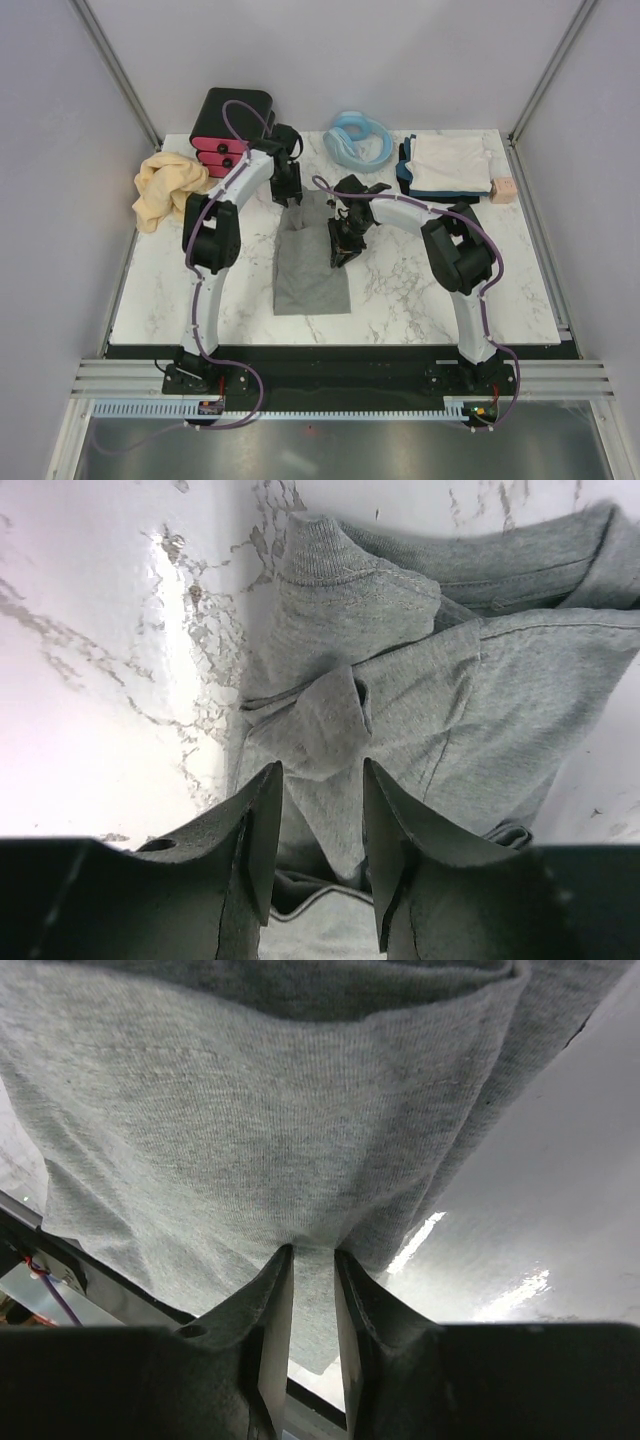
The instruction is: Fold and stack the t-shirts
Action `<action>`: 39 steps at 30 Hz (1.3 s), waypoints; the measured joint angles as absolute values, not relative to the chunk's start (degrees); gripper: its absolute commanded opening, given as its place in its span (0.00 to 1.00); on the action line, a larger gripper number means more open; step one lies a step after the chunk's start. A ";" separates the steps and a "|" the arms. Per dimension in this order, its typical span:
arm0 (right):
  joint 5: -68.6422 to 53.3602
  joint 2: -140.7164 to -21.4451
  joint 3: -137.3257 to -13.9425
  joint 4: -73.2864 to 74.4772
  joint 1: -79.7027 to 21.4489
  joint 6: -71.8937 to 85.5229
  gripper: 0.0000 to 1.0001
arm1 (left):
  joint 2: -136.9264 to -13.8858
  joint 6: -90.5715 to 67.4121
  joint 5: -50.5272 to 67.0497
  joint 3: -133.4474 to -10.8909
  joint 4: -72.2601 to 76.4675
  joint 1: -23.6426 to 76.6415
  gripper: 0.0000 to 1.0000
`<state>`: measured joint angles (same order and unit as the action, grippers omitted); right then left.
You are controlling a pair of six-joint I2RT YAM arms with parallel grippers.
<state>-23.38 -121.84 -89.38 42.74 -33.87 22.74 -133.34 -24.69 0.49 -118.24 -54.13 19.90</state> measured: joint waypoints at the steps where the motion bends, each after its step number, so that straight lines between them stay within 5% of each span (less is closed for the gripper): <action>1: -23.20 -121.75 -89.34 42.70 -33.85 22.74 0.31 | -132.81 -24.69 0.21 -118.24 -54.11 19.84 0.45; 12: -20.05 -116.33 -88.49 42.39 -31.90 22.48 0.39 | -124.99 -24.73 -3.11 -115.74 -53.45 19.07 0.45; 20: -20.03 -108.31 -84.55 40.60 -29.85 21.52 0.50 | -107.31 -24.77 4.64 -91.94 -49.84 16.60 0.51; 27: -24.80 -99.70 -69.12 34.44 -29.91 22.04 0.52 | -92.05 -24.77 14.17 -71.35 -45.01 15.25 0.55; 39: -32.08 -91.26 -49.17 19.29 -29.89 28.29 0.55 | -88.25 -24.88 20.10 -56.10 -41.30 15.22 0.56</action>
<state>-32.08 -91.26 -49.17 19.29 -29.89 28.29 -88.25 -24.88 20.10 -56.10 -41.30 15.22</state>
